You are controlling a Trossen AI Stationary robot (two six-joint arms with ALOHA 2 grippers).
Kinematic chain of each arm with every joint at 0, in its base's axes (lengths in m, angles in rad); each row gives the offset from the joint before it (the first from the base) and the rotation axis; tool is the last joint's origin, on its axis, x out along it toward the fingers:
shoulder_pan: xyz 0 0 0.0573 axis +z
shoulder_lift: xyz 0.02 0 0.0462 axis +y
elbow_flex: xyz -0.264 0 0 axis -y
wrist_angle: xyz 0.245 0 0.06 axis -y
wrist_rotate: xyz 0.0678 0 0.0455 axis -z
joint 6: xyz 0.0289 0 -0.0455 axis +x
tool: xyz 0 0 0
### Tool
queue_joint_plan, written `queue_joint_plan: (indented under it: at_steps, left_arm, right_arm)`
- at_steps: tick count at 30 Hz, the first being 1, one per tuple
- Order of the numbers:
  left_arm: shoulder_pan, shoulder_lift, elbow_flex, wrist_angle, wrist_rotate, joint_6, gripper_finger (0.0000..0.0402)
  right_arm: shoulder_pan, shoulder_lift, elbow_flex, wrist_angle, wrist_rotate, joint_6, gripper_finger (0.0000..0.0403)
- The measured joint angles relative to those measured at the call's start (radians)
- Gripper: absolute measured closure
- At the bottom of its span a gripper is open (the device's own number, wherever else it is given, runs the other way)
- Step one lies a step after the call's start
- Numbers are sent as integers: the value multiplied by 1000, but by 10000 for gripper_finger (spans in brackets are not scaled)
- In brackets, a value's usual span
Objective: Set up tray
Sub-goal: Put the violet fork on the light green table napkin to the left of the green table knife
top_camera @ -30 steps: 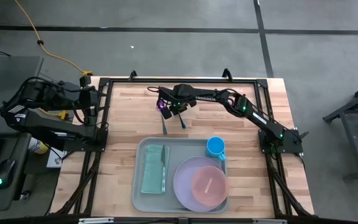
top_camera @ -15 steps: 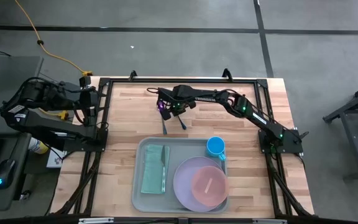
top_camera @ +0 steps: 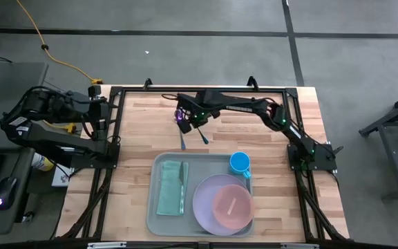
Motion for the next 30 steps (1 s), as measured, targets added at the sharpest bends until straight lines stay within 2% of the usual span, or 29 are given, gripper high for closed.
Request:
queue_joint_plan:
  at_steps: [8, 14, 19, 23, 26, 30]
  left_arm:
    - [0, 0, 0, 0, 16, 1, 163]
    - [0, 0, 0, 0, 34, 2, 163]
    - [0, 0, 0, 0, 35, 0, 163]
    - [0, 0, 0, 0, 35, 0, 163]
    - [0, 0, 0, 1, 54, -1, 163]
    - [0, 0, 0, 3, 61, -12, 163]
  right_arm:
    - [93, -130, 2, -2, -29, 37, 402]
    - [209, -171, 3, 53, -70, 156, 402]
    - [318, -167, 3, 189, -77, 302, 402]
    - [408, -160, 3, 335, -4, 437, 402]
    - [472, -150, 3, 457, 109, 531, 402]
    - [538, -116, 5, 532, 293, 645, 402]
